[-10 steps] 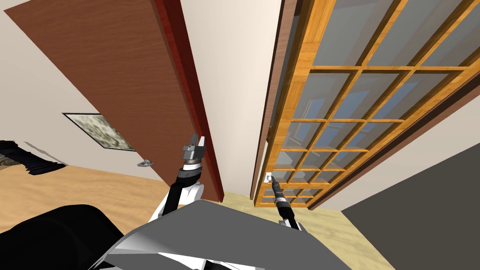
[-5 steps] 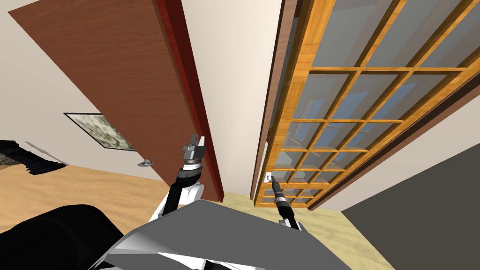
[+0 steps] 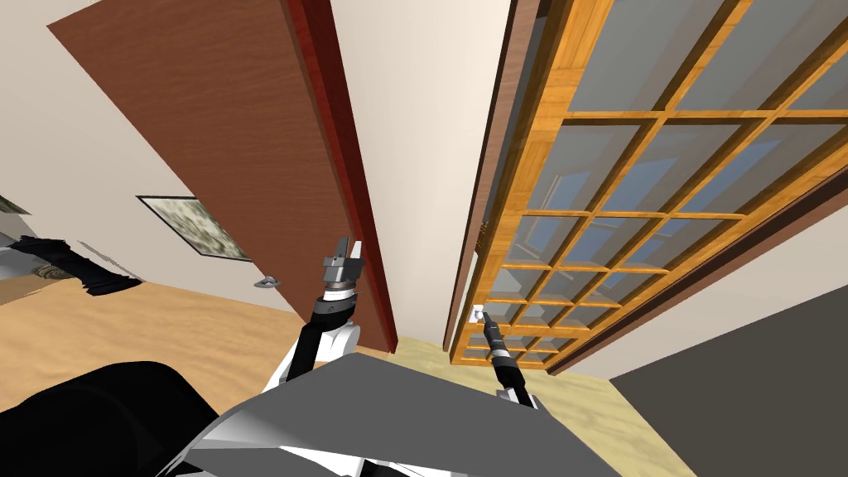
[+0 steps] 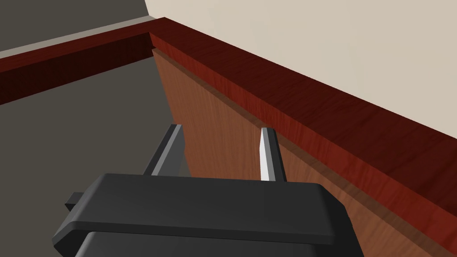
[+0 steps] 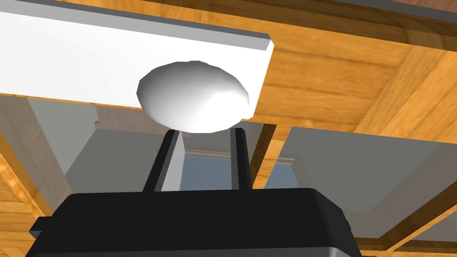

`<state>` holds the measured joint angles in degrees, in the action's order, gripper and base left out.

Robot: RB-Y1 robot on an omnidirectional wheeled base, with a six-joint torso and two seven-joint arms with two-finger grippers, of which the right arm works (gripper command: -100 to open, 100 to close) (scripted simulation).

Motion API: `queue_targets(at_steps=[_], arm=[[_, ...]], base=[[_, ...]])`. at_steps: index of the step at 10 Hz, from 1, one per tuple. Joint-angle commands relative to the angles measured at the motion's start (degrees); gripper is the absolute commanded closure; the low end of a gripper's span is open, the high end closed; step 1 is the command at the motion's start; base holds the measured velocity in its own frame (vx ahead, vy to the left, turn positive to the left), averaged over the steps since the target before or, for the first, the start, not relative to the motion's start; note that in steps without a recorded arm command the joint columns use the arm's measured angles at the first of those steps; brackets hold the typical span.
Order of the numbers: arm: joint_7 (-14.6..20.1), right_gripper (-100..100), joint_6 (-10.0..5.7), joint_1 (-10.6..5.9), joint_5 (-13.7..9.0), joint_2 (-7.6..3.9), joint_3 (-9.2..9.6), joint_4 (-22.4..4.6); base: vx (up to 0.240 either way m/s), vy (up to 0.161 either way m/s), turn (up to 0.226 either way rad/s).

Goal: Pull the door open

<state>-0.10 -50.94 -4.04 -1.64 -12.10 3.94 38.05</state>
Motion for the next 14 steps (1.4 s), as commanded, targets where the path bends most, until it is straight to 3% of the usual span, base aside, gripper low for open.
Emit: queue_targets(at_steps=[1,6,11,14], arm=[[2.8,100,-0.51,-0.49,-0.3,0.70,1.19,-0.7],[10.3,100,-0.67,-0.56,-2.3,0.10,2.24,-1.0],[14.5,100,-0.76,-0.59,-3.4,-0.26,2.85,-1.2],[19.0,100,-0.86,-0.63,-4.7,-0.66,3.54,-1.4]], base=[[-0.038,0.005,0.055],[-0.041,-0.002,0.067],[-0.023,-0.002,0.036],[-0.041,-0.007,0.055]])
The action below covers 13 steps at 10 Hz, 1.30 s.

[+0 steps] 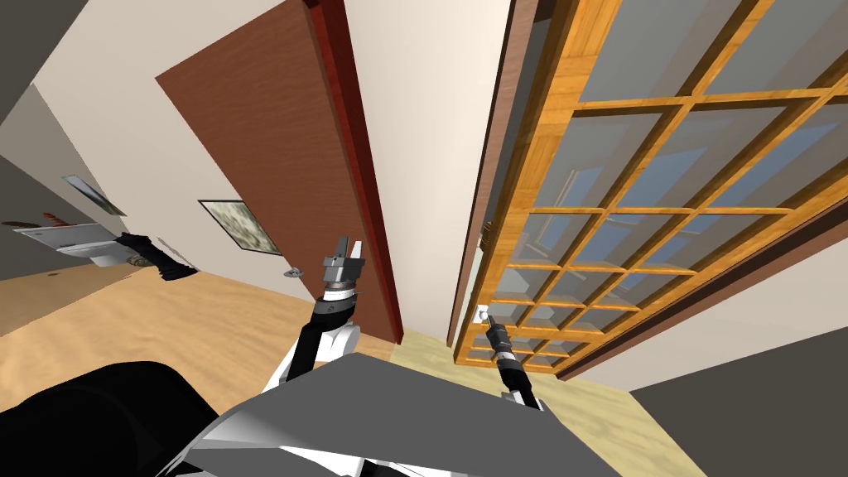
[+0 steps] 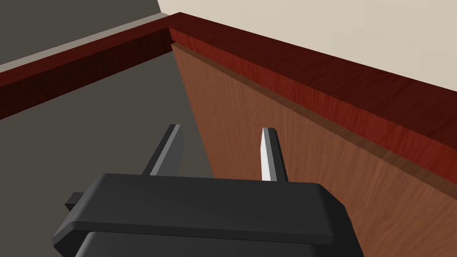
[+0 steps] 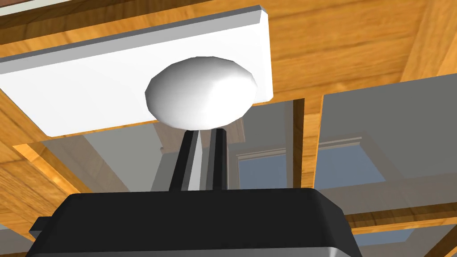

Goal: Pull the door open

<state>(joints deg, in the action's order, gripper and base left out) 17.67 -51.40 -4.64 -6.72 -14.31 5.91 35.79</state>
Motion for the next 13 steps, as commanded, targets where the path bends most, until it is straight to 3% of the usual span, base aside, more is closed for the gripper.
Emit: queue_targets(at_steps=[1,2,10,13], arm=[[2.9,100,-0.46,-0.05,-0.3,1.35,1.92,0.8],[3.8,-100,-0.88,-0.41,-1.3,-0.17,0.46,-1.4],[14.4,-100,-0.59,-0.23,-4.5,-0.35,1.94,-0.8],[16.7,-100,-0.52,-0.18,-5.3,-0.39,2.29,-0.5]], base=[[-0.038,0.008,0.092],[-0.025,-0.026,0.005],[-0.030,-0.010,0.025],[-0.033,-0.007,0.029]])
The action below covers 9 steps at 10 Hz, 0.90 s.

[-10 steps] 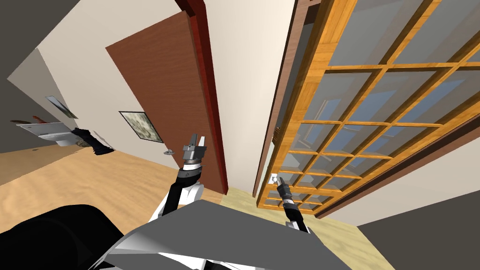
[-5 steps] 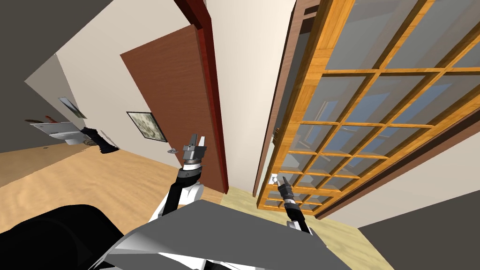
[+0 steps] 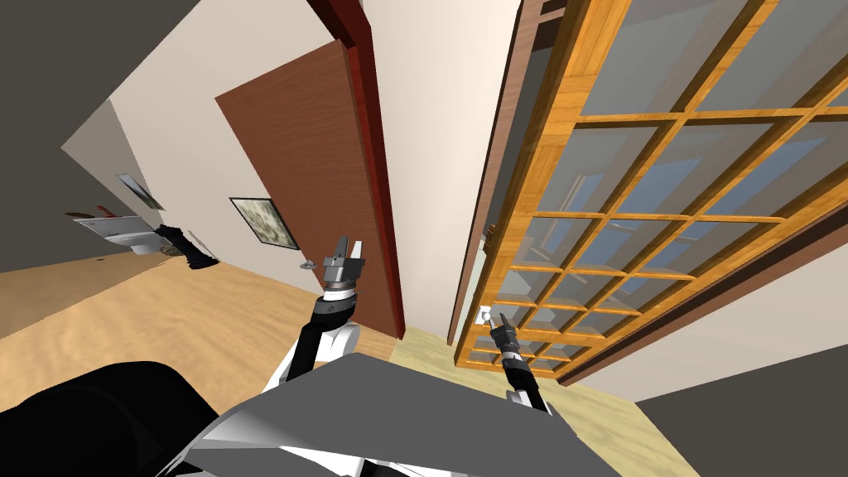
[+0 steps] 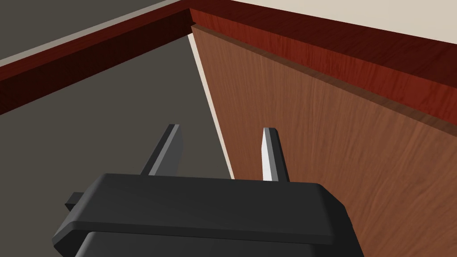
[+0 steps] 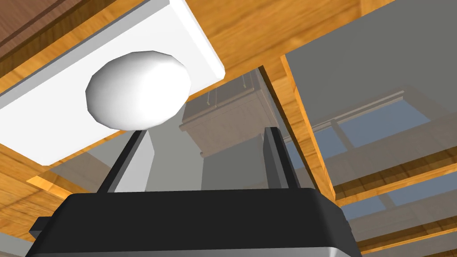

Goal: Pull the door open

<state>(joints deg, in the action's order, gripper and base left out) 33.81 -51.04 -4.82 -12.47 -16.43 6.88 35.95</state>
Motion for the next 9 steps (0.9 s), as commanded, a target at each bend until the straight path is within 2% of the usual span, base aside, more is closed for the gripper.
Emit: queue_targets(at_steps=[1,2,7,8,9], arm=[[0.6,-100,-0.88,0.00,0.5,1.72,1.33,-0.9],[2.9,-100,-0.81,0.05,-0.3,1.68,1.68,-0.7],[2.9,-100,-0.81,0.05,-0.3,1.68,1.68,-0.7],[5.2,-100,-0.73,0.09,-1.1,1.63,2.07,-0.6],[5.2,-100,-0.73,0.09,-1.1,1.63,2.07,-0.6]], base=[[-0.022,0.000,0.003],[-0.027,-0.004,0.046],[-0.009,-0.002,0.006],[-0.030,-0.001,0.064],[-0.031,-0.011,0.020]])
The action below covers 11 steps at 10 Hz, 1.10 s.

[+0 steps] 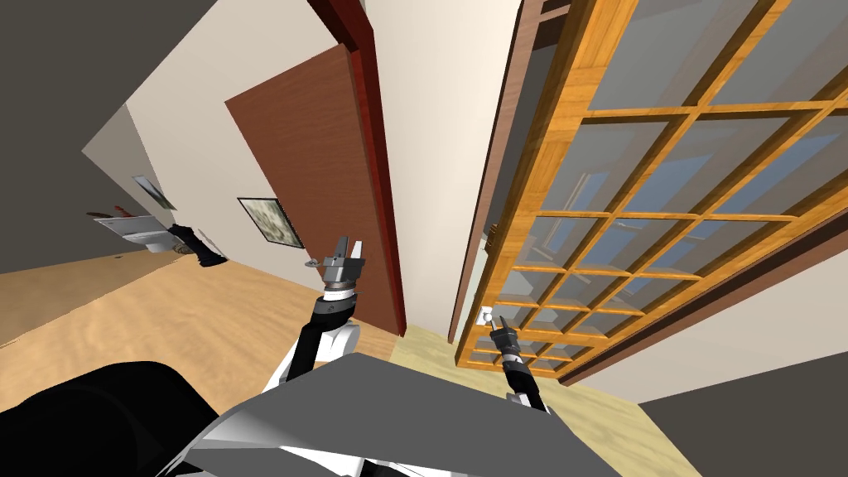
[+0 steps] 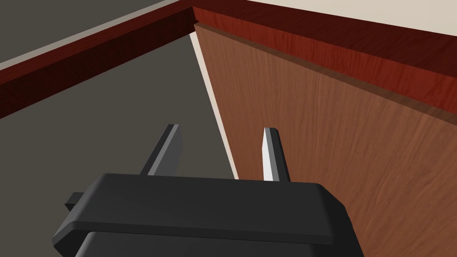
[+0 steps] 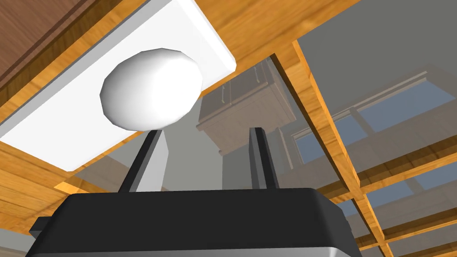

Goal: Pull the door open

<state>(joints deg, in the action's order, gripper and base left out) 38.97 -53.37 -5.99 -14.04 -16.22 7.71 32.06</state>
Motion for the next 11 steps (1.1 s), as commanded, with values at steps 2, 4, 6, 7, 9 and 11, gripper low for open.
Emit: queue_targets(at_steps=[2,4,6,7,9,11], arm=[[0.1,-100,1.59,1.25,0.4,1.42,1.24,3.3],[0.1,-100,1.59,1.25,0.4,1.42,1.24,3.3],[3.9,-100,1.75,1.35,-1.3,1.33,2.04,3.6],[4.8,-100,1.75,1.35,-1.3,1.33,2.04,3.6],[7.2,-100,1.84,1.40,-2.2,1.28,2.46,3.7],[7.2,-100,1.84,1.40,-2.2,1.28,2.46,3.7]], base=[[-0.002,-0.004,0.000],[0.001,0.003,-0.005],[-0.051,-0.025,0.064],[-0.049,-0.016,0.041],[-0.021,-0.004,0.011],[-0.025,0.000,0.030]])
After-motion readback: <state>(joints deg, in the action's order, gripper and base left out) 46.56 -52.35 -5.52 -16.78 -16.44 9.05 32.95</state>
